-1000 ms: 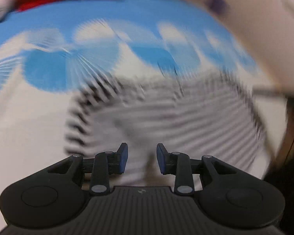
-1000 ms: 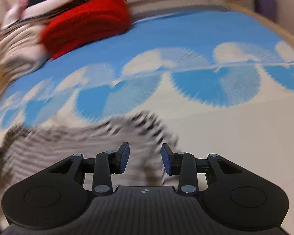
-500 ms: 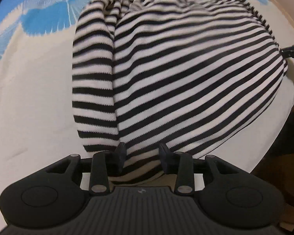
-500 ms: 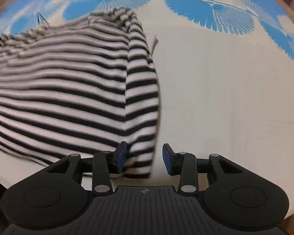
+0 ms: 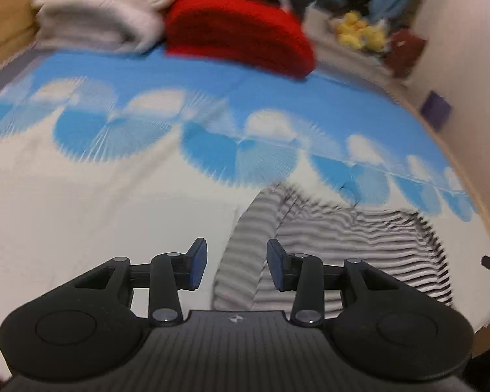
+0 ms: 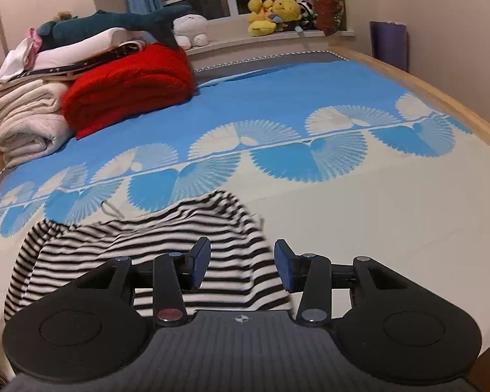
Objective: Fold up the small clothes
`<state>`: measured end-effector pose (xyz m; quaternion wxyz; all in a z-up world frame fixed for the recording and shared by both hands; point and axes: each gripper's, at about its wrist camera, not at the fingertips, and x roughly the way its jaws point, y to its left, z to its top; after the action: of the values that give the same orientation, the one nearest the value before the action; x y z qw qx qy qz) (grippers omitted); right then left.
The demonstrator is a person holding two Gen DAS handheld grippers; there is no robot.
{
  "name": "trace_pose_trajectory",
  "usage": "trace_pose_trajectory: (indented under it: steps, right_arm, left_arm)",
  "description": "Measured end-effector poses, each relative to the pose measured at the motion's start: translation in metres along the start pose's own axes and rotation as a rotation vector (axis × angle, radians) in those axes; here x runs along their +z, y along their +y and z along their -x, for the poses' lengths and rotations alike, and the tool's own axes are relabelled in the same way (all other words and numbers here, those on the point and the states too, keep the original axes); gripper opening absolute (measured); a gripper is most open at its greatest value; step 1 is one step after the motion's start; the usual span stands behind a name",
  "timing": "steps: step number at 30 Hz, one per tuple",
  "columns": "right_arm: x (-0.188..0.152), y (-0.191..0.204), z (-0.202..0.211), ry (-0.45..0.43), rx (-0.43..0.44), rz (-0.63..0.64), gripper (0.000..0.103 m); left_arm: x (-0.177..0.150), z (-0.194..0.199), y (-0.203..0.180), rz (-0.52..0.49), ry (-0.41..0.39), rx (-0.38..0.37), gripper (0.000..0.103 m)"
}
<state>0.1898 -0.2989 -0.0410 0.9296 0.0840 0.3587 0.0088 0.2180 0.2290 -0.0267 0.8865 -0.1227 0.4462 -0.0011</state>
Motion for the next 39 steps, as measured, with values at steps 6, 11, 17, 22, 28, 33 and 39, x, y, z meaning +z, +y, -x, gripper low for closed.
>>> trace_pose_trajectory:
  steps: [6, 11, 17, 22, 28, 33, 39]
  right_arm:
    - [-0.018, 0.041, -0.024, 0.042, -0.025, 0.155, 0.045]
    - [-0.029, 0.068, -0.028, 0.080, 0.014, 0.167, 0.016]
    - [-0.047, 0.125, -0.032, 0.100, 0.103, 0.231, 0.016]
    - [-0.064, 0.208, -0.033, 0.111, 0.269, 0.294, 0.016]
    - [-0.098, 0.321, -0.035, 0.089, 0.460, 0.435, 0.015]
    - [-0.128, 0.385, -0.045, 0.170, 0.527, 0.609, 0.038]
    - [-0.161, 0.412, -0.078, 0.264, 0.431, 0.784, 0.041]
  left_arm:
    - [0.009, 0.004, -0.003, -0.065, -0.032, 0.089, 0.045]
    - [0.008, 0.013, 0.021, -0.001, -0.046, 0.104, 0.045]
    - [0.005, 0.060, 0.053, 0.109, -0.165, 0.049, 0.045]
    - [0.007, 0.073, 0.075, 0.085, -0.183, 0.107, 0.046]
    - [-0.001, 0.078, 0.117, 0.154, -0.174, 0.127, 0.048]
    - [-0.008, 0.079, 0.143, 0.178, -0.150, 0.155, 0.049]
    - [-0.010, 0.079, 0.155, 0.157, -0.139, 0.173, 0.050]
